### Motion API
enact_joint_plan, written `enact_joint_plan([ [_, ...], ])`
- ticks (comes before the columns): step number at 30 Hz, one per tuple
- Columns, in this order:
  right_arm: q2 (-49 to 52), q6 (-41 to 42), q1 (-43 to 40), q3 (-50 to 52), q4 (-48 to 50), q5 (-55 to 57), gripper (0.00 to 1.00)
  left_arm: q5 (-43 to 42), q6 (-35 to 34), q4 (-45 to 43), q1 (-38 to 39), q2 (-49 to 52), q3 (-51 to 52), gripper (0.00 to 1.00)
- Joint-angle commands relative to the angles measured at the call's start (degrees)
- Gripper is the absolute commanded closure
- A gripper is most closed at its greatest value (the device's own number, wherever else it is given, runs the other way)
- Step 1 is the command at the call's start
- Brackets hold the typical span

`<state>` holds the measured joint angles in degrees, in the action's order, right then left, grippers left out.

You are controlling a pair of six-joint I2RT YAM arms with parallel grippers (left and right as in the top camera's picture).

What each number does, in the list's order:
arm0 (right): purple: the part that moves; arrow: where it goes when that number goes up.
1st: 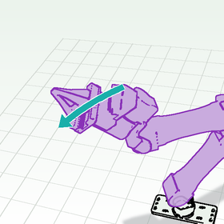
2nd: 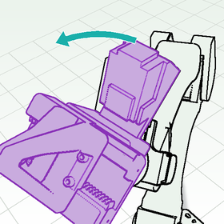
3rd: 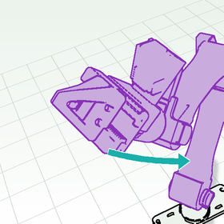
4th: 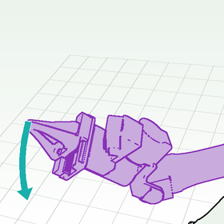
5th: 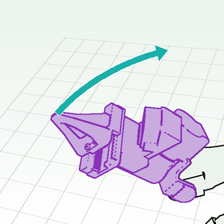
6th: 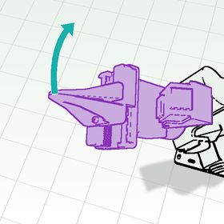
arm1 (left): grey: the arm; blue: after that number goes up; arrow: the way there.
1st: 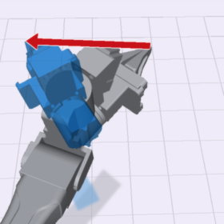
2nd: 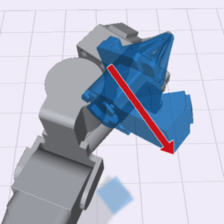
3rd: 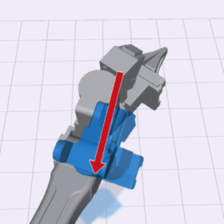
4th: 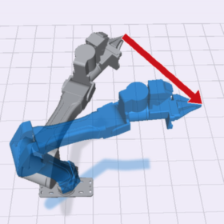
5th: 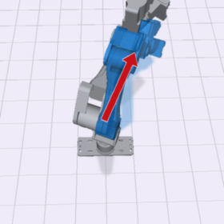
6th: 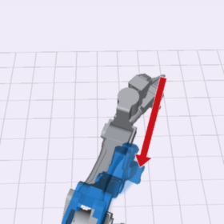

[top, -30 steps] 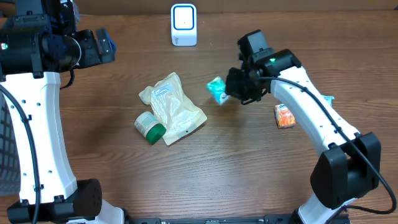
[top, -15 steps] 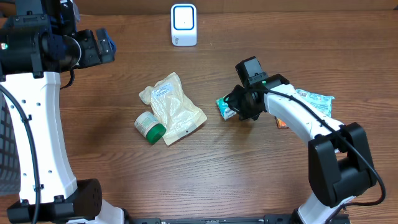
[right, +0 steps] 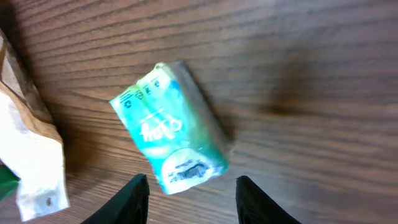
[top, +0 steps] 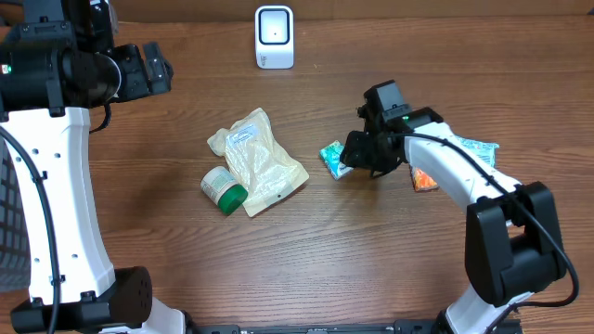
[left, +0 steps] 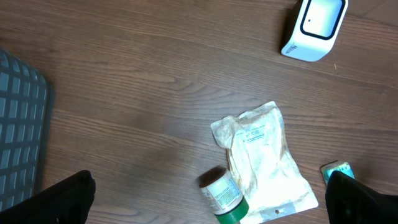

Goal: Scan the item barcode
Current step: 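Lift the small green packet and carry it toward the scanner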

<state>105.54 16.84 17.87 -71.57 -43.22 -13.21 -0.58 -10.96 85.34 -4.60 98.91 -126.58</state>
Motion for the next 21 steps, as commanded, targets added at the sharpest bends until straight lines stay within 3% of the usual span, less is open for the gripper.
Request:
enact_joint_plan([
  [1,0.0,-7.4,-1.3,-0.2,0.5,-1.4,0.59,0.6,-0.7,-0.1,0.1,0.2,-0.5,0.00],
  [14,8.1,-7.9,-1.5,-0.2,3.1,-4.9,0.63,0.6,-0.6,-0.1,0.1,0.2,-0.5,0.00],
  [17,9.4,-6.5,-1.5,-0.2,2.8,-5.0,0.72,0.6,-0.6,-0.1,0.1,0.2,-0.5,0.01],
  [21,9.1,-6.4,-1.5,-0.2,1.9,-7.7,0.94,0.6,-0.6,-0.1,0.1,0.2,-0.5,0.00],
])
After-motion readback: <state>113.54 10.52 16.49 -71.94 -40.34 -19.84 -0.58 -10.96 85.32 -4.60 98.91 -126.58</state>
